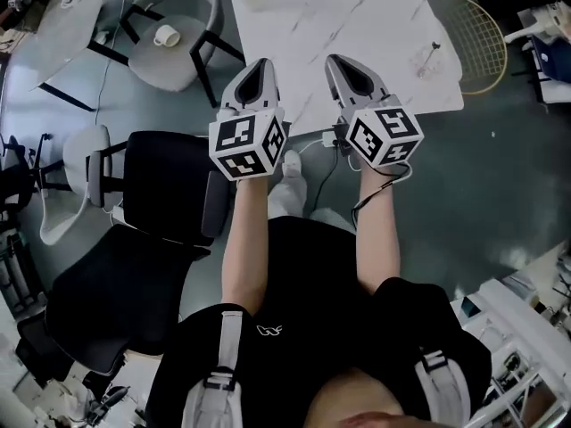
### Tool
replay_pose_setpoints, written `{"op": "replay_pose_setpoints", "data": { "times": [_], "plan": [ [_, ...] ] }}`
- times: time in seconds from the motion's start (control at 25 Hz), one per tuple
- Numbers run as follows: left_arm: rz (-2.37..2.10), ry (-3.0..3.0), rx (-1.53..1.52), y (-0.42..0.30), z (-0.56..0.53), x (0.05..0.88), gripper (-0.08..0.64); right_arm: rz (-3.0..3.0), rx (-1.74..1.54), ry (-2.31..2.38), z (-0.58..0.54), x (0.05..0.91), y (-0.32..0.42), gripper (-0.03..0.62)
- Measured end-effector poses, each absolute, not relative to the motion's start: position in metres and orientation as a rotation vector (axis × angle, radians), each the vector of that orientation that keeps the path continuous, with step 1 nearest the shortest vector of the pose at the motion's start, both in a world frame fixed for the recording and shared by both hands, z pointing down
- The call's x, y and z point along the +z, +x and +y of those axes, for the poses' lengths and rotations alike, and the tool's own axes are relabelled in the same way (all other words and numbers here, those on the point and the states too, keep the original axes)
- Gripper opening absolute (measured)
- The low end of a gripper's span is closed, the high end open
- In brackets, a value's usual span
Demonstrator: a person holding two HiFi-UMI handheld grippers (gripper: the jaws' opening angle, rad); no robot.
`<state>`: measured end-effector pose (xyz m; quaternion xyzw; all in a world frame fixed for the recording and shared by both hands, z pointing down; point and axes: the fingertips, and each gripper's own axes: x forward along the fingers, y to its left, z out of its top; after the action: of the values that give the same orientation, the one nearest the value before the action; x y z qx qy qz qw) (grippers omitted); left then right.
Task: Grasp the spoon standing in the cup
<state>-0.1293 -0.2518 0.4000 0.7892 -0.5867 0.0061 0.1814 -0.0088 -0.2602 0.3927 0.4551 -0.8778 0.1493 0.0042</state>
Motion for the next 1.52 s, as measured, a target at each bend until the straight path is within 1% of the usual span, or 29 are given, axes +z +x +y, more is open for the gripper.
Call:
{"op": "replay_pose_setpoints", "data": {
  "times": [0.2, 0.4, 0.56, 0.76, 1.0, 1.32, 1.52],
  "plan": [
    [-1.564, 2.241, 0.039, -0.099, -0.275, 0.417, 0.015, -2.675, 0.500, 1.429, -0.282, 0.411, 0.010, 0.006],
    [-1.528, 2.235, 0.022, -0.066, -0.303, 0.423, 0.015, -2.634, 0.414, 1.370, -0.301, 0.423, 0.029, 0.006],
    [-1.530, 2.205, 0.026, -0.058, -0.313, 0.430, 0.015, -2.580, 0.334, 1.350, -0.313, 0.430, 0.055, 0.006],
    [-1.529, 2.144, 0.054, -0.055, -0.328, 0.451, 0.015, -2.537, 0.338, 1.389, -0.336, 0.443, 0.082, 0.006],
    [-1.430, 2.184, 0.108, -0.013, -0.350, 0.463, 0.015, -2.422, 0.344, 1.524, -0.358, 0.457, 0.137, 0.006],
    [-1.254, 2.269, 0.190, 0.068, -0.376, 0.474, 0.015, -2.202, 0.369, 1.795, -0.369, 0.469, 0.244, 0.006],
    [-1.144, 2.304, 0.250, 0.119, -0.390, 0.484, 0.017, -2.067, 0.407, 1.861, -0.379, 0.494, 0.298, 0.008]
  ]
}}
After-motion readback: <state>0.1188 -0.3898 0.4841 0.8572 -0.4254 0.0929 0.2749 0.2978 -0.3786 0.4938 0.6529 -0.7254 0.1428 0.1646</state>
